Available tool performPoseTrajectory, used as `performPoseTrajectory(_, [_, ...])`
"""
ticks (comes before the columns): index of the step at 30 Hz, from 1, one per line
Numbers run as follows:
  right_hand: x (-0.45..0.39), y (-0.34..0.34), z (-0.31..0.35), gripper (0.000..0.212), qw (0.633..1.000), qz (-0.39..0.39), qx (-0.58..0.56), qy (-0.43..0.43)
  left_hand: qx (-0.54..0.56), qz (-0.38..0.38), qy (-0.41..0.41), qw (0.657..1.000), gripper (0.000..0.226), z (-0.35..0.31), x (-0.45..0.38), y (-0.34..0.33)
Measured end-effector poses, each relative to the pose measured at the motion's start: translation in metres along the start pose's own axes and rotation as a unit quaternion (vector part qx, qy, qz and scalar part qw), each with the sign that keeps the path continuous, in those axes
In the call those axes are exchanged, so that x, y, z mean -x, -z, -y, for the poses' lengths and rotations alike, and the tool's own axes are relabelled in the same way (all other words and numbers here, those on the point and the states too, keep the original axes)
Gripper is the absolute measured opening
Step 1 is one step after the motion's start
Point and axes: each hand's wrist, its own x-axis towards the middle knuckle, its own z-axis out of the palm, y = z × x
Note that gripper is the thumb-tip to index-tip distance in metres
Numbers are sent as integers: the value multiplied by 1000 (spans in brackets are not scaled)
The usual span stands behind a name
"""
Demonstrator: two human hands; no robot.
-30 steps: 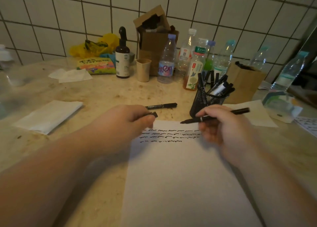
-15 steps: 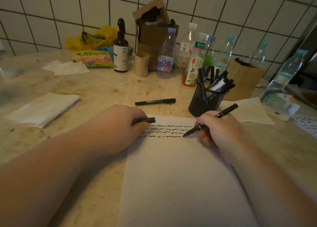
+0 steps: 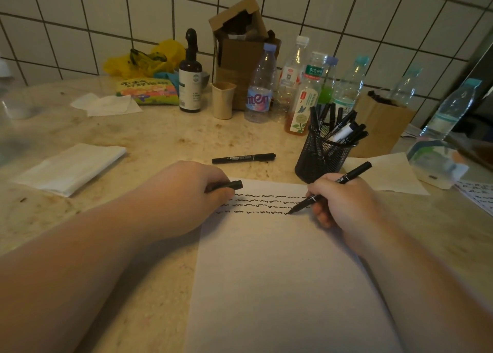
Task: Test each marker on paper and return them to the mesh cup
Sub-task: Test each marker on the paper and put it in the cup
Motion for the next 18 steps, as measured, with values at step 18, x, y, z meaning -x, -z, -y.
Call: performPoseTrajectory(18, [11, 0, 10, 12, 970, 124, -198, 67, 29, 9, -40, 999, 24, -3, 4, 0])
